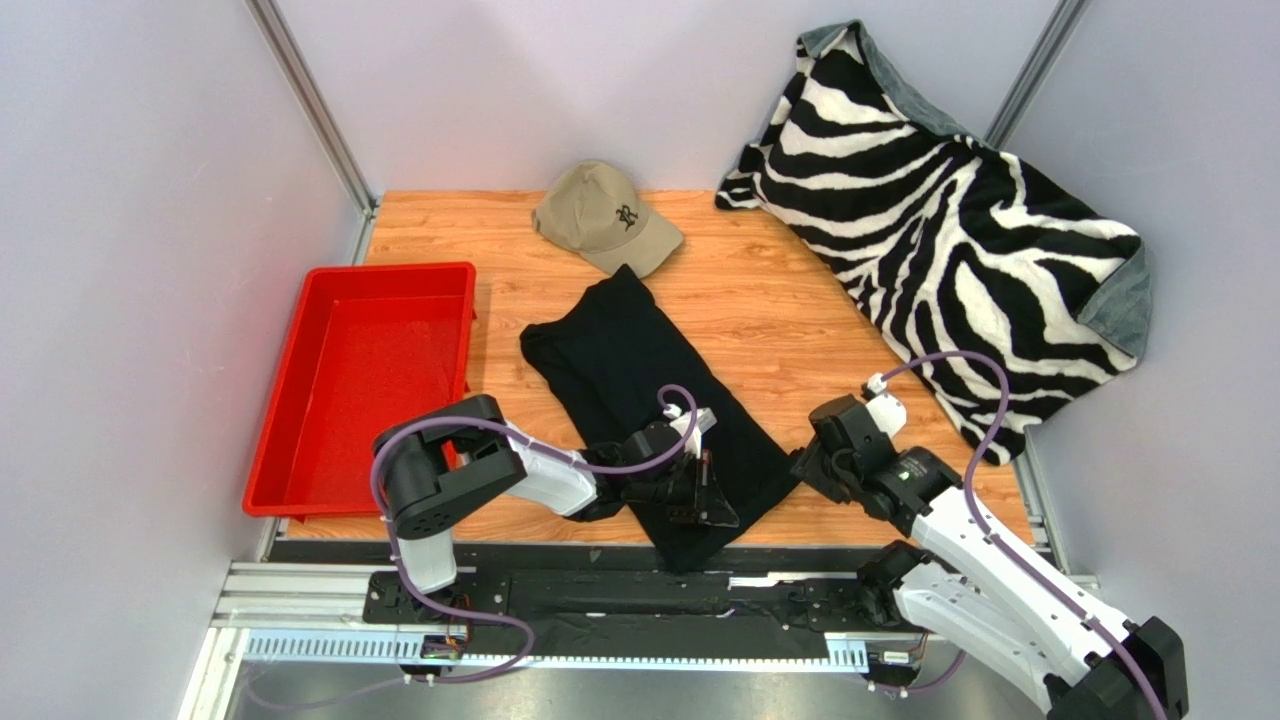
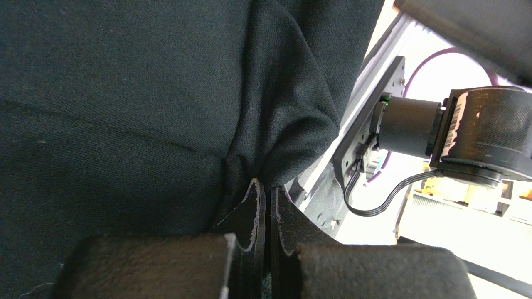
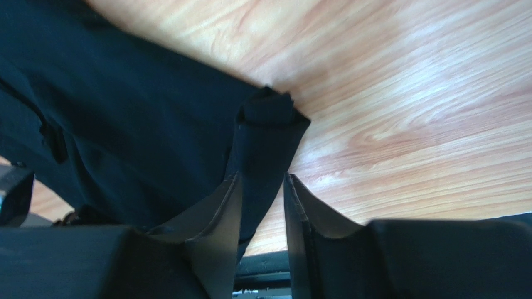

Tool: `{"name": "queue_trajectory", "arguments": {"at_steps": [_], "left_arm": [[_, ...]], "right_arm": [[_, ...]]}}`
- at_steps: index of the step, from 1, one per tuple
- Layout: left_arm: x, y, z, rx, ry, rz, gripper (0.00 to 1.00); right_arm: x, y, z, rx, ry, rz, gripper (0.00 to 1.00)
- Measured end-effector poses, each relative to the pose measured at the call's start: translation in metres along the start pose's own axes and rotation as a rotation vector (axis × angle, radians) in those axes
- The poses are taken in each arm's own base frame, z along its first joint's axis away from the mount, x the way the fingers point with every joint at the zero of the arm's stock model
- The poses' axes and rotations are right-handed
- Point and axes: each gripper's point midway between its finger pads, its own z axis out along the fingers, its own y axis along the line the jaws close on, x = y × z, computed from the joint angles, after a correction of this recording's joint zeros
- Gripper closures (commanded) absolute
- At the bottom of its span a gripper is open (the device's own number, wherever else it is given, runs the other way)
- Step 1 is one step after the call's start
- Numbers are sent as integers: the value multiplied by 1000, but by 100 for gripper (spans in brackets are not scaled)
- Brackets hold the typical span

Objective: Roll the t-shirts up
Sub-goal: Roll the T-shirt to the center of the board.

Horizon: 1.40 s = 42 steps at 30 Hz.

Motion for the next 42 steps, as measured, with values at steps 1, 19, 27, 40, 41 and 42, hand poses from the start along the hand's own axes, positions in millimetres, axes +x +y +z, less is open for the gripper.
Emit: {"name": "queue_trajectory", "arguments": {"at_steps": [1,19,27,40,41,42], "left_arm": [[0,0,0,0,0,-2,100],[0,1,0,-8,8,0,98],[-2,3,-3,-29,7,37,71],[-16,11,-29,-150,-46,187,51],[-16,10,-33,-159,-49,207,50],[-16,10,-36,-172,-53,229,49]], "right_arm": [[4,0,0,-6,12,0,71],[36,19,20,0,119,-9,81],[41,20,33,79,152,-34,81],[37,40,47,150,182,-67,81],[37,41,48,154,184,-70,81],[37,43,49,159,186,-73,81]]}}
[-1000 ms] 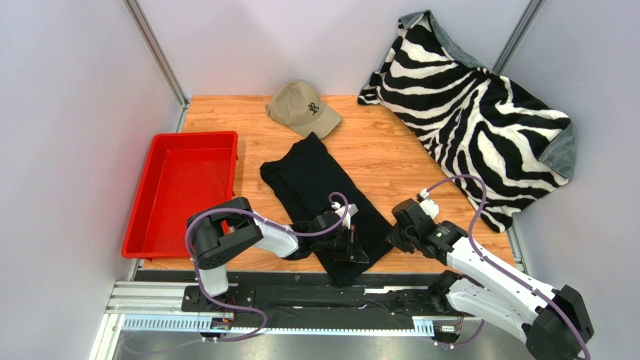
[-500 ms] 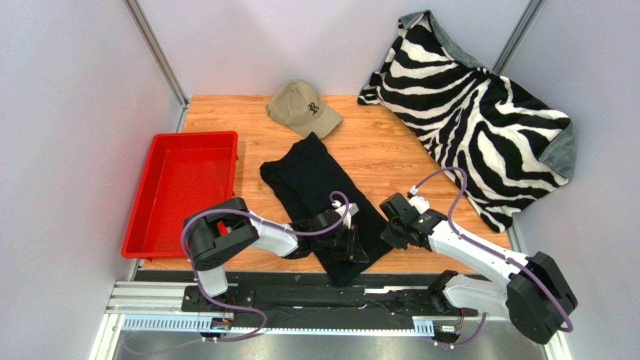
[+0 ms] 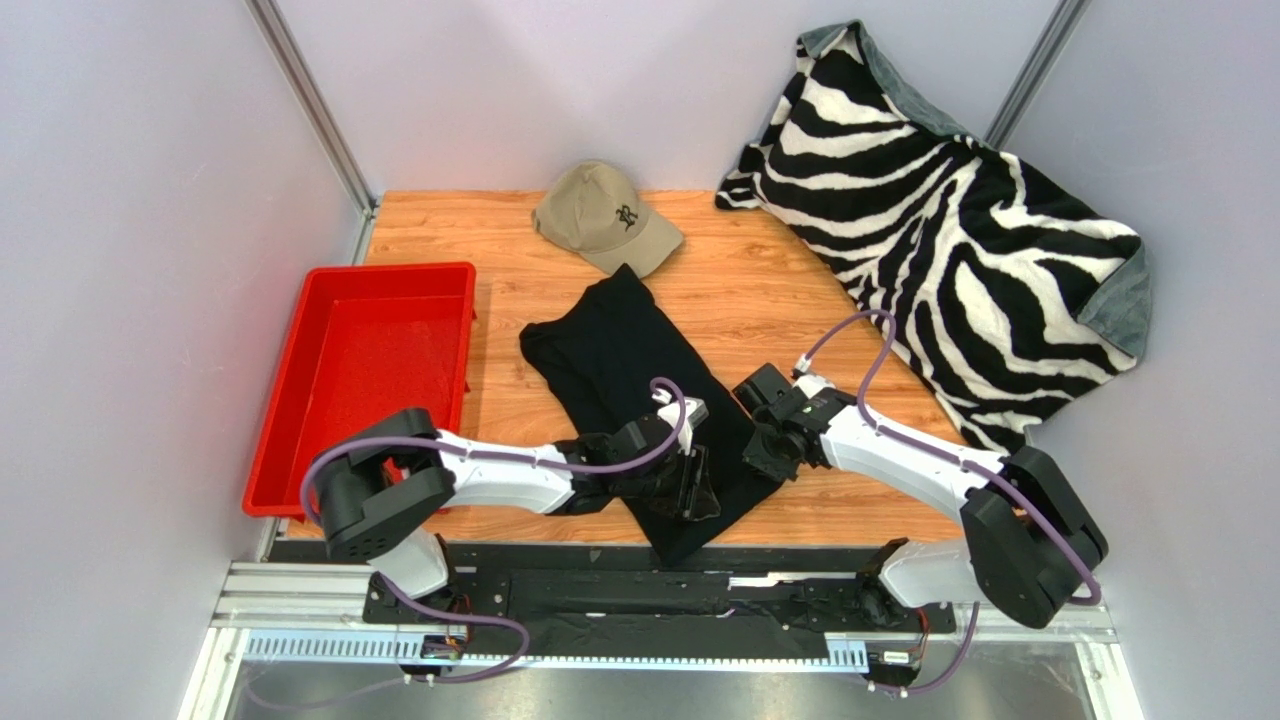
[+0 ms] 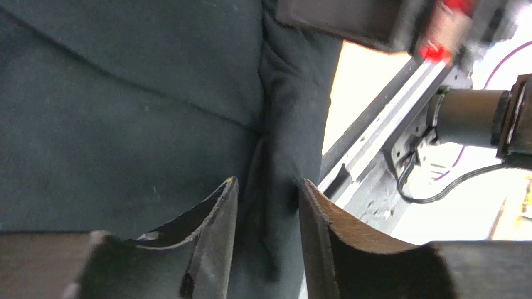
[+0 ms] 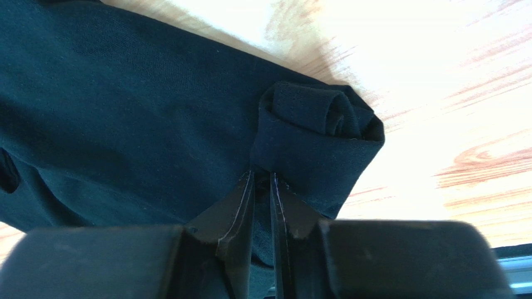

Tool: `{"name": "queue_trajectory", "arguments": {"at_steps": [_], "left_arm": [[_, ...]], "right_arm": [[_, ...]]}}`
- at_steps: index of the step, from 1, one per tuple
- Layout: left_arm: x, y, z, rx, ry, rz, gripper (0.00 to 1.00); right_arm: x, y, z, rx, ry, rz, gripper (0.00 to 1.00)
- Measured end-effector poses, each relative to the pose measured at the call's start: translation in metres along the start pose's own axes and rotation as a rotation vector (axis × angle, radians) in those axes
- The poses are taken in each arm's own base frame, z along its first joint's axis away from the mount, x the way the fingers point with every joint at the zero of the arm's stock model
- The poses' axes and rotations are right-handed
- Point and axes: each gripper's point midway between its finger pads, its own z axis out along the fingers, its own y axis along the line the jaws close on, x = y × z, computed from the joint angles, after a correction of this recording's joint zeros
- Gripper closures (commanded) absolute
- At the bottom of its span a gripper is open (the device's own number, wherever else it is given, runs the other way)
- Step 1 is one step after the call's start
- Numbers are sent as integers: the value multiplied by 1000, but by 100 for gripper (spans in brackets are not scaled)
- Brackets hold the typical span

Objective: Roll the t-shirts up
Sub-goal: Roll the T-shirt to the center of the board.

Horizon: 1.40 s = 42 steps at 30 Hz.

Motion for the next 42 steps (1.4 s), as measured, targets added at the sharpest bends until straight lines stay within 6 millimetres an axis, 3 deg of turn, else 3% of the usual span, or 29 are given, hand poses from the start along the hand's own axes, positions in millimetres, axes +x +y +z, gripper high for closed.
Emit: {"name": "queue_trajectory", "arguments": {"at_steps": [8,17,23,26,29,32,36,42], "left_arm": [[25,-7,-15,-79,29,177,42],[36,7,-21,-167,59,255,43],[36,10,-30,-188,66,253,57],[36,9,-33,-187,67,249,72],[37,8,-33,-184,70,231,96],[42,10,-32,-171,82,204,100],[46,17,-31,-143,92,141,100],[45,25,-30,-67,103,0,100]], "right_arm": [[0,2,4,30,14,-18,81],[-1,4,5,42,18,-27,81],[-2,6,6,45,17,-28,81],[-3,6,7,48,16,-29,79],[-4,8,7,46,14,-31,75],[-6,11,5,38,10,-31,70],[-8,16,3,24,4,-38,56],[-15,23,-7,-25,-20,-52,51]]}}
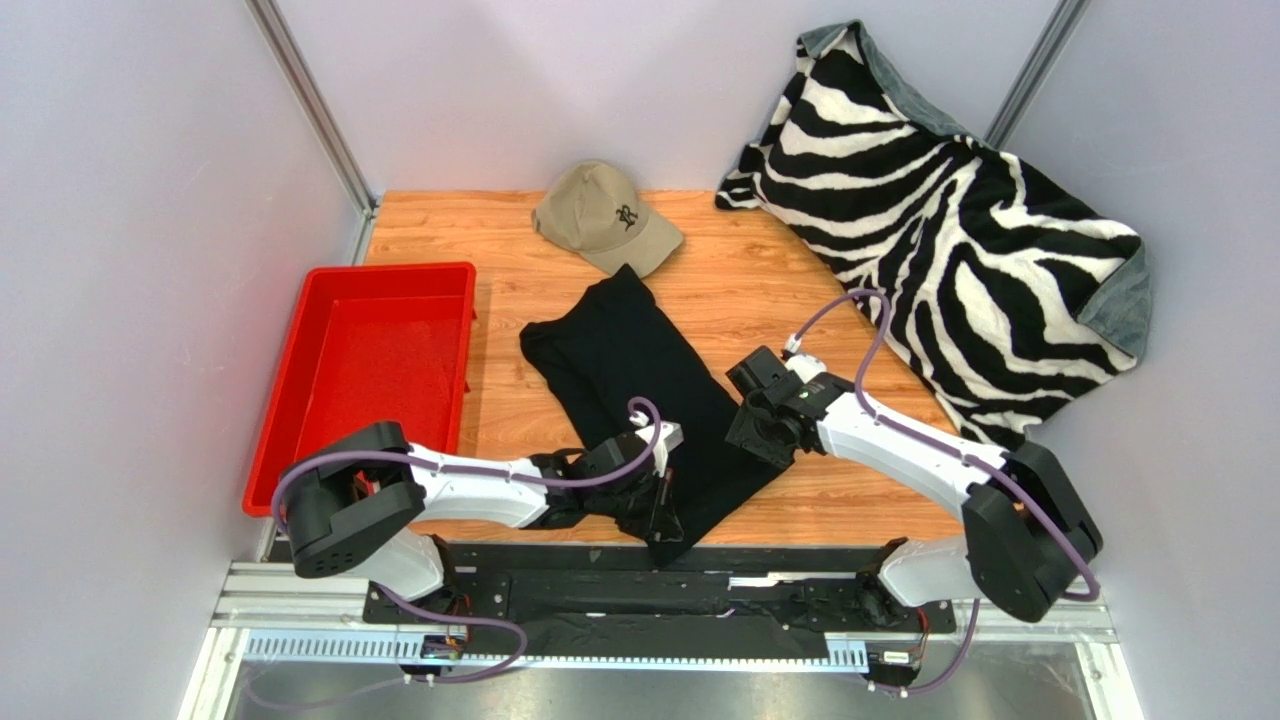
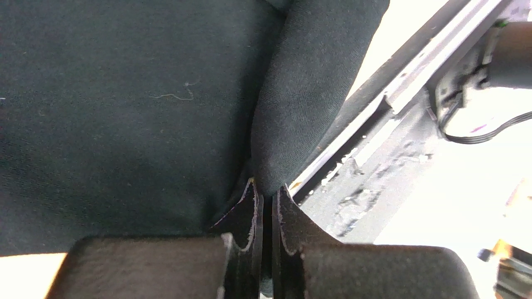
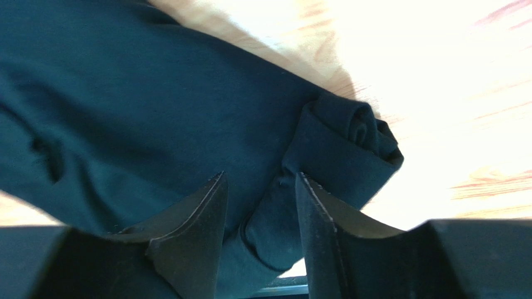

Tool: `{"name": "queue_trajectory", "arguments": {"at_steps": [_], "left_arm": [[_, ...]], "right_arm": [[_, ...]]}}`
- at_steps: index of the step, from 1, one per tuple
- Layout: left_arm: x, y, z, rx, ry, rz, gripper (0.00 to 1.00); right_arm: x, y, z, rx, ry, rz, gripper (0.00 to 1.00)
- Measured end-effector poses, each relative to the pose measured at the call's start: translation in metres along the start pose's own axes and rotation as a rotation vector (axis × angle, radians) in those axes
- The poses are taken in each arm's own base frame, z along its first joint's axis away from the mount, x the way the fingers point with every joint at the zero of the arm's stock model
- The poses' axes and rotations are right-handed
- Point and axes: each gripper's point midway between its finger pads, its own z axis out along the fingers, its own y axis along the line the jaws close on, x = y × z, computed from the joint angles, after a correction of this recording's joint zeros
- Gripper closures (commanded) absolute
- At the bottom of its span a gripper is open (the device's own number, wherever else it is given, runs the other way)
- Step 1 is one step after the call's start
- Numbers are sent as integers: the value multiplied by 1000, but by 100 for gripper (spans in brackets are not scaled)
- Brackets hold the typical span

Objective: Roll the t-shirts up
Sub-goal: Roll the T-shirt to the center of the board.

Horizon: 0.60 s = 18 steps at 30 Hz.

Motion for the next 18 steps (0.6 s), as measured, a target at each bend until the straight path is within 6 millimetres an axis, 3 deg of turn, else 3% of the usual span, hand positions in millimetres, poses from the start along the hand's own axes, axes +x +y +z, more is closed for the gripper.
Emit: {"name": "queue_trajectory", "arguments": {"at_steps": [5,9,18], "left_arm": [[-1,0,-2,64,26,-80,100],[1,0,-1,98,49,-129,100],[2,-4,4,146,79,-174,100]], "right_arm": [[-9,5,-21,-59,-50,-9,50],[-4,5,-36,-84,-71,-37,50],[36,-15,-37,-95,-34,-82,51]]}}
